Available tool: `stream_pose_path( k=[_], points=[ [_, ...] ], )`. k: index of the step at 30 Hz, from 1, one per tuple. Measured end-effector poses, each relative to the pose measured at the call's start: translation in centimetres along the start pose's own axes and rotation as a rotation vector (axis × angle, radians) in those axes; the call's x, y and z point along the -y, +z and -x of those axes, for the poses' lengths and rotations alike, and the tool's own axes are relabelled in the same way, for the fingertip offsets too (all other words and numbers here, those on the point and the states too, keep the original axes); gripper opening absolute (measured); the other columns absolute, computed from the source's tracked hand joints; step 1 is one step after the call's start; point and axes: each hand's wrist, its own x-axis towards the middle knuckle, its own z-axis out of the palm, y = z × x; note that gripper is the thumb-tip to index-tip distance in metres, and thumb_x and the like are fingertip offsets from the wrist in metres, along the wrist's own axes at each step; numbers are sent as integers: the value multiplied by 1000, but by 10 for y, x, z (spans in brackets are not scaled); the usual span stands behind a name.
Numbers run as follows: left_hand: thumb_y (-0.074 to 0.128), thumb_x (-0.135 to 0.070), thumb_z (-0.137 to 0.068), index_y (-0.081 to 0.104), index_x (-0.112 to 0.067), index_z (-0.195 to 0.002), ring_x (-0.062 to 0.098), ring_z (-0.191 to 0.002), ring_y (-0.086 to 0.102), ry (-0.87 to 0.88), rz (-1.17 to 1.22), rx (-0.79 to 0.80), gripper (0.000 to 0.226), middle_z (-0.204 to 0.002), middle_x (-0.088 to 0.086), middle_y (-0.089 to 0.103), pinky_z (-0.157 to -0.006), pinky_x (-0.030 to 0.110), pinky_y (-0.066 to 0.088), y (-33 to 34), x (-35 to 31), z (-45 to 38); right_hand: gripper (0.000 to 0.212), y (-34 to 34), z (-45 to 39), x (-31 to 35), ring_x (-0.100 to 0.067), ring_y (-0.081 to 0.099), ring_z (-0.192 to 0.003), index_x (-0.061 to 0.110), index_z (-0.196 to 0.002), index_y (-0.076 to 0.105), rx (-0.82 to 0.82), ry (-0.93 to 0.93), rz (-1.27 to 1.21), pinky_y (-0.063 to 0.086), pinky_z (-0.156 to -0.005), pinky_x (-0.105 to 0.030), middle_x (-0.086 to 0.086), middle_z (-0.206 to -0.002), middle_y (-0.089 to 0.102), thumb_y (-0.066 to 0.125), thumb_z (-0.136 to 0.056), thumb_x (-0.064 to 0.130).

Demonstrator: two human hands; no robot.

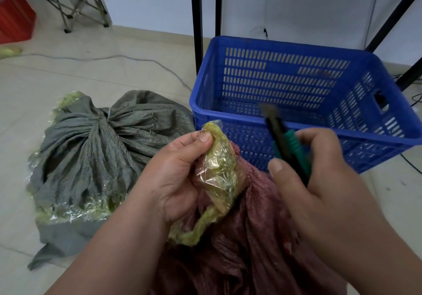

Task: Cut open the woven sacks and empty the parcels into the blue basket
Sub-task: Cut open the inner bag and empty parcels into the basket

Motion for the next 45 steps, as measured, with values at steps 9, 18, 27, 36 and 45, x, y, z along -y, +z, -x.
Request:
stream_pose_path(
  k=[9, 18, 27, 36, 45],
  points=[
    [60, -16, -82, 61, 4, -112, 28, -77, 61, 59, -126, -51, 35, -86, 20, 63, -76, 41, 57, -2, -5, 0, 8, 10, 11, 6, -7, 57, -68, 39, -99, 31, 204, -63, 121, 45, -62, -25, 6, -69, 57, 35, -92, 40],
    [58, -13, -91, 65, 5, -102, 25, -70, 63, 133, -237, -113, 23, -82, 18, 65, -67, 37, 58, 0, 0, 1, 12, 14, 14, 12, -19, 58, -79, 33, -105, 34, 198, -104, 226, 45, -72, -41, 9, -78, 56, 35, -94, 39],
    [59, -30, -94, 69, -16, -83, 16, -64, 57, 323, -769, -175, 20, -71, 4, 64, -64, 35, 48, -3, -1, 6, 9, 15, 15, 9, -22, 57, -76, 30, -103, 37, 183, -68, 231, 46, -68, -41, 8, -72, 54, 39, -96, 36],
    [57, -38, -94, 62, -15, -77, 12, -49, 45, 367, -766, -221, 30, -59, 1, 52, -46, 25, 40, 2, 5, 7, 7, 20, 10, 3, -22, 66, -66, 25, -91, 47, 230, 29, 79, 53, -70, -42, 0, -70, 64, 48, -94, 31],
    [53, -35, -95, 55, -12, -78, 10, -52, 39, 452, -1070, -244, 30, -59, -2, 45, -53, 29, 36, 3, 6, 6, 14, 26, 0, -9, -21, 66, -45, 21, -84, 49, 329, 188, -120, 53, -51, -31, -6, -74, 66, 47, -98, 23]
  ],
)
